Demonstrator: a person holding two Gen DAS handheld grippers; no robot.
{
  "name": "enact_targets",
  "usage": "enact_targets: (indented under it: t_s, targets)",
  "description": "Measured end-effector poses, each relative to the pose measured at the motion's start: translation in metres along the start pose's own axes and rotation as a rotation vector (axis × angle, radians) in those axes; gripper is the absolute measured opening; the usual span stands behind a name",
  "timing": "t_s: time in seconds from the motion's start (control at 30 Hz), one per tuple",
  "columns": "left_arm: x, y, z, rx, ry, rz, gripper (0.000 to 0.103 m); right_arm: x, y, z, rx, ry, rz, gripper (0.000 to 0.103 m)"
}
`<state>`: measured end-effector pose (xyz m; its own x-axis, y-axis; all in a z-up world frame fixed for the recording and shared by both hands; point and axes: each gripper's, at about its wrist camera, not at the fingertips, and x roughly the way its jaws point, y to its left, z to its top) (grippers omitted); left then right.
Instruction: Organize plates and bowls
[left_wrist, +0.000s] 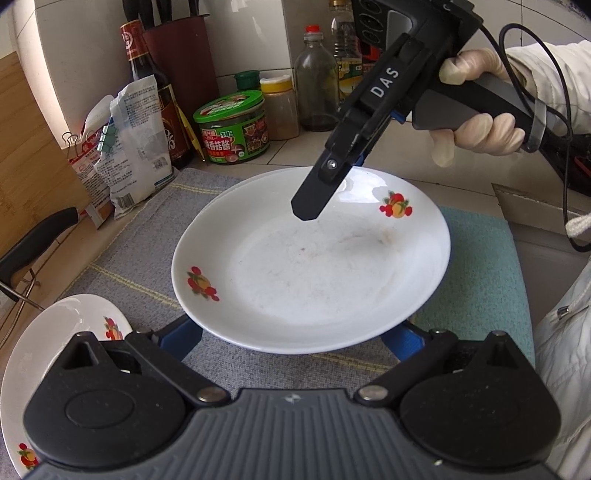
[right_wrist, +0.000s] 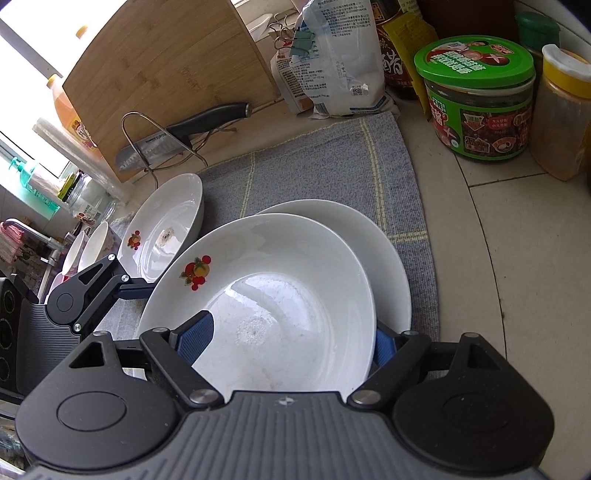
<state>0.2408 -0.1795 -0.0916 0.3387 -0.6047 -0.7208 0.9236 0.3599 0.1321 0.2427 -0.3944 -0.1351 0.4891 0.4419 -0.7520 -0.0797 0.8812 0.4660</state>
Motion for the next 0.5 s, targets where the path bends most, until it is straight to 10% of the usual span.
enact_targets:
  t_s: [0.5]
  targets:
    - [-0.0096, -0.0023, 0.0018, 0.019, 0.021, 0.015, 0.102, 0.0078, 0.005, 0.0053, -0.032, 0.033, -0.031, 0.091]
